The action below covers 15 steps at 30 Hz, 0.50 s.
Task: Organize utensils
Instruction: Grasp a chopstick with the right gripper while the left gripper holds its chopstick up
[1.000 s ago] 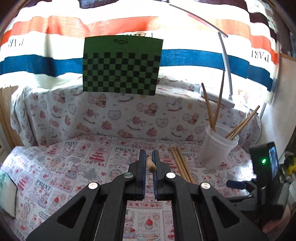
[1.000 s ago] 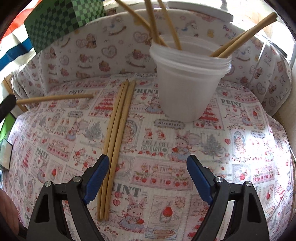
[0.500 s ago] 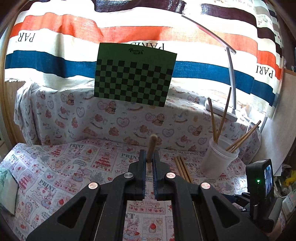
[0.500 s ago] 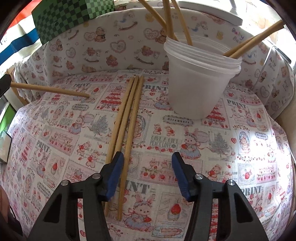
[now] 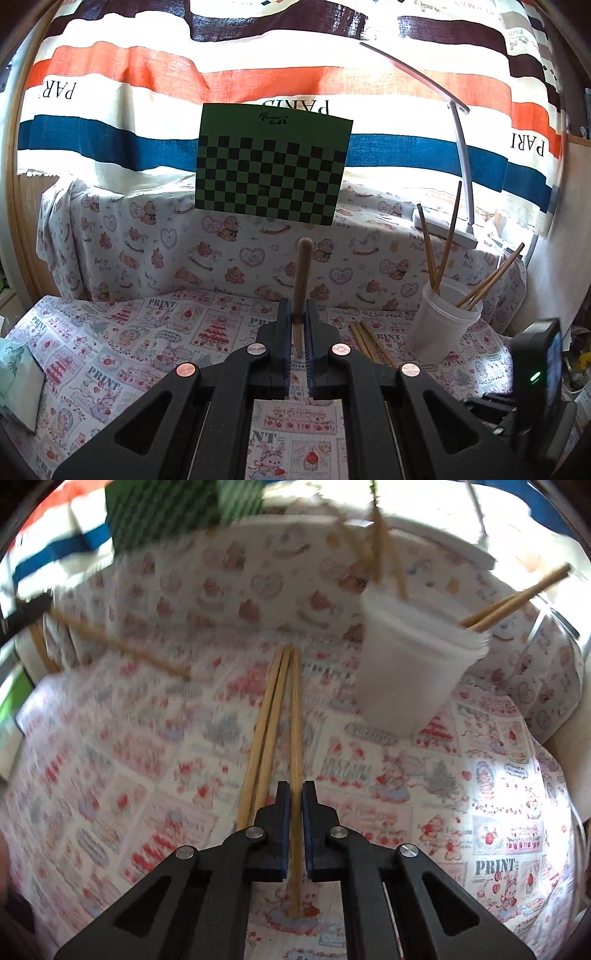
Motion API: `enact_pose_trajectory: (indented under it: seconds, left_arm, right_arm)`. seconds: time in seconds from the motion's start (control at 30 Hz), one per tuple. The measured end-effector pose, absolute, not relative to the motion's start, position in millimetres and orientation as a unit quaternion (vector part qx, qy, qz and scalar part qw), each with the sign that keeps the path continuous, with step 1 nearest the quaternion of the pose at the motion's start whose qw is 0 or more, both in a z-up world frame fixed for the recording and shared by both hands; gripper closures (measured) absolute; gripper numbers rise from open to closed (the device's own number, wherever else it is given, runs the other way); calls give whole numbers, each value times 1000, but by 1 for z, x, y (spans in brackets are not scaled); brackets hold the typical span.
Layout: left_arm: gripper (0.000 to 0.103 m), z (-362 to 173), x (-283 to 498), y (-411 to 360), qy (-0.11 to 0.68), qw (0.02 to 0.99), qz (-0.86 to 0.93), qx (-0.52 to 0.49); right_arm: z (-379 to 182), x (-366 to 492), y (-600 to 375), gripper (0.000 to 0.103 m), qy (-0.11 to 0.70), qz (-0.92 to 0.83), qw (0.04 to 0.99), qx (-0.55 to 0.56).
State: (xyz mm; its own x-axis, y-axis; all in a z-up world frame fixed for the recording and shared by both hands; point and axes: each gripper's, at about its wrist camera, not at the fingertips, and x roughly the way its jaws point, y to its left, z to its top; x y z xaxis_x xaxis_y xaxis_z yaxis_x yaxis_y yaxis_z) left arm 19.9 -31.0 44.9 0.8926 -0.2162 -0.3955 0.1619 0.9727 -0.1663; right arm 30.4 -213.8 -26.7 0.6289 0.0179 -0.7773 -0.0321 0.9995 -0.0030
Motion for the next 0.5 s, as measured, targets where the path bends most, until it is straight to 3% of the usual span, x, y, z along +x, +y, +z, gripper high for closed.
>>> enact_pose_trajectory:
  seconds: [0.27,0.5]
  left_arm:
    - [98,45,20,-31,211,971,-97,-62]
    - [98,45,19,-32,211,970,-99,-62]
  right_arm:
    - [37,-12,-253,96,239,29,965,102]
    - [59,-39,-267,96,158,55,978,124]
